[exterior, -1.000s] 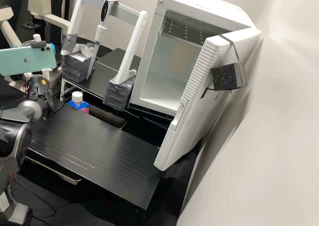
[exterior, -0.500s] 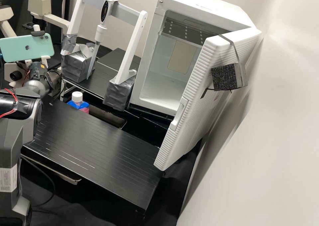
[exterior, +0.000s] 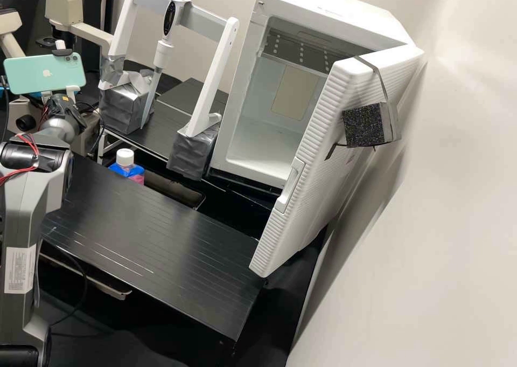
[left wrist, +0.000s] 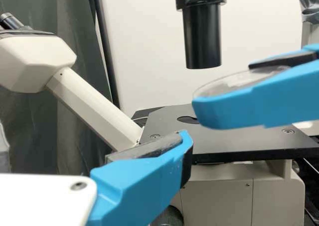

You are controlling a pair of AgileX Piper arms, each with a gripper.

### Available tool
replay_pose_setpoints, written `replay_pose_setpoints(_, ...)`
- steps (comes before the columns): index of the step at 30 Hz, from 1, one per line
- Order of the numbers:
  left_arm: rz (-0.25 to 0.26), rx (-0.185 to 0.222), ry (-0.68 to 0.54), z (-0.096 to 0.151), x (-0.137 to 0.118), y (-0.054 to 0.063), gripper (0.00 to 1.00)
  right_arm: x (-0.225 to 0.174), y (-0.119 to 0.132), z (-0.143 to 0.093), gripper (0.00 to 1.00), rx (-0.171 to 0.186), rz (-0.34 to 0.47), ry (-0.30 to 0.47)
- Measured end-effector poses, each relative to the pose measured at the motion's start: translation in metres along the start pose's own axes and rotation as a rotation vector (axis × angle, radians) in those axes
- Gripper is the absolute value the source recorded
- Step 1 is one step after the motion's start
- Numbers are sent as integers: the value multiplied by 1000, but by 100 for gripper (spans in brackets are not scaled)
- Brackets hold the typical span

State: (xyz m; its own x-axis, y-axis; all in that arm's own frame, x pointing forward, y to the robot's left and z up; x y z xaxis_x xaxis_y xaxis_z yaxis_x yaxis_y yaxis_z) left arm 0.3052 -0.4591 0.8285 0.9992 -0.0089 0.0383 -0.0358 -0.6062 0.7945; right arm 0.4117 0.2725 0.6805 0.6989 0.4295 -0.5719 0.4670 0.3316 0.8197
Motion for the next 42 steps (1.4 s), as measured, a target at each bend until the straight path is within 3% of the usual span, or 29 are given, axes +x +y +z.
replay_pose_setpoints(25,0,0,0,0,0,0,100,57,-4,20,0,-15,33,-96)
replay_pose_setpoints(33,0,0,0,0,0,0,100,67,-6,20,0,40,51,-108)
replay_pose_setpoints(42,0,0,0,0,0,0,100,75,-12,21,0,46,51,-103)
